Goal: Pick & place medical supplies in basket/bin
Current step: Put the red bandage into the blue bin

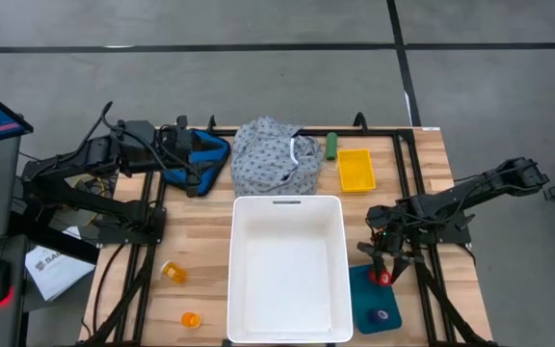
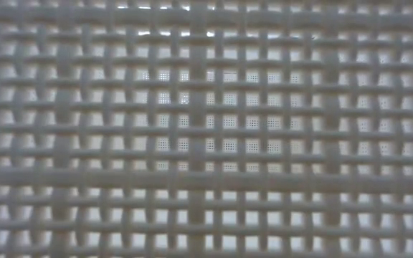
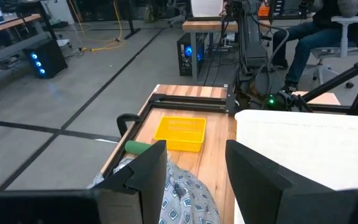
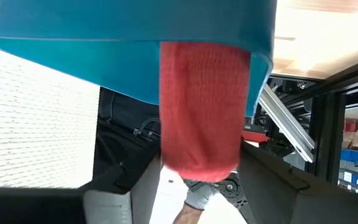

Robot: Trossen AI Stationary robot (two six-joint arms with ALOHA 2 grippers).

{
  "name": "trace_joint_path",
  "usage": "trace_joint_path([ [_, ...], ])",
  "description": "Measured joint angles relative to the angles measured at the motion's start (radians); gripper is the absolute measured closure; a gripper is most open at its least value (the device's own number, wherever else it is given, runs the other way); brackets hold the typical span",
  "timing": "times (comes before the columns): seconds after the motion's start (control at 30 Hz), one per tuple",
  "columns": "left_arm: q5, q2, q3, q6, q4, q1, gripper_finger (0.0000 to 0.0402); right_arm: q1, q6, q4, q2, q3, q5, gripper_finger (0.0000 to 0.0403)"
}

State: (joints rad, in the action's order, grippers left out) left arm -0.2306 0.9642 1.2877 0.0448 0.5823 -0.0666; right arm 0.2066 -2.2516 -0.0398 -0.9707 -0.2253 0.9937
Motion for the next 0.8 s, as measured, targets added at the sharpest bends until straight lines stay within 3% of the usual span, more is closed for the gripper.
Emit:
trace_joint_path([
  [0.8, 0.000, 0.000, 0.000, 0.000, 0.000, 0.000, 0.0247, -0.036, -0.005, 0.047, 0.000, -0.002, -0.030, 0.0196],
])
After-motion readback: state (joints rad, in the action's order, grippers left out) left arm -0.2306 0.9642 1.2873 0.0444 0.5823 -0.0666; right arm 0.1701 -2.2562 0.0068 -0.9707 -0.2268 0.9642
